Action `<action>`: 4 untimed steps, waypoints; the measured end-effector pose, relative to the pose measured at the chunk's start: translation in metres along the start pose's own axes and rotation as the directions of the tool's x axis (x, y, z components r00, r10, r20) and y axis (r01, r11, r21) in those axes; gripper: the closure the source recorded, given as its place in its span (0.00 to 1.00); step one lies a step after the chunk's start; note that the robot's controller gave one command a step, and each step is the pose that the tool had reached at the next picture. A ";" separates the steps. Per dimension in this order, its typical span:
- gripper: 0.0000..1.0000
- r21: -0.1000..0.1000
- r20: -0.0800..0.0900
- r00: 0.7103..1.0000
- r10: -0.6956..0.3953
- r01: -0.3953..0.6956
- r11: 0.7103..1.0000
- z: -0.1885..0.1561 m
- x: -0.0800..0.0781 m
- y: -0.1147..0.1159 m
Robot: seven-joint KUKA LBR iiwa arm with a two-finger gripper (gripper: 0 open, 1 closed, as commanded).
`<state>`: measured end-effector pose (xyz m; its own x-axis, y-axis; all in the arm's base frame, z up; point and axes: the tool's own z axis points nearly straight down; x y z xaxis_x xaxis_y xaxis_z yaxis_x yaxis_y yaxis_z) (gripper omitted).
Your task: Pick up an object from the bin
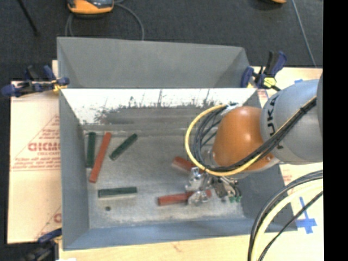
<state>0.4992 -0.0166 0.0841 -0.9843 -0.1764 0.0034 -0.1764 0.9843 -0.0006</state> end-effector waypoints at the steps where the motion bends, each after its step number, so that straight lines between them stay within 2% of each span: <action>1: 1.00 -0.001 -0.003 1.000 0.001 -0.001 1.000 -0.014 0.001 0.000; 2: 1.00 0.000 0.001 1.000 0.002 -0.002 1.000 -0.034 0.001 0.000; 4: 1.00 0.001 0.008 1.000 0.004 -0.004 1.000 -0.053 -0.001 -0.001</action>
Offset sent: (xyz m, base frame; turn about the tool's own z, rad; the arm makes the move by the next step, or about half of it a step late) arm 0.0001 0.0000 0.0428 0.0000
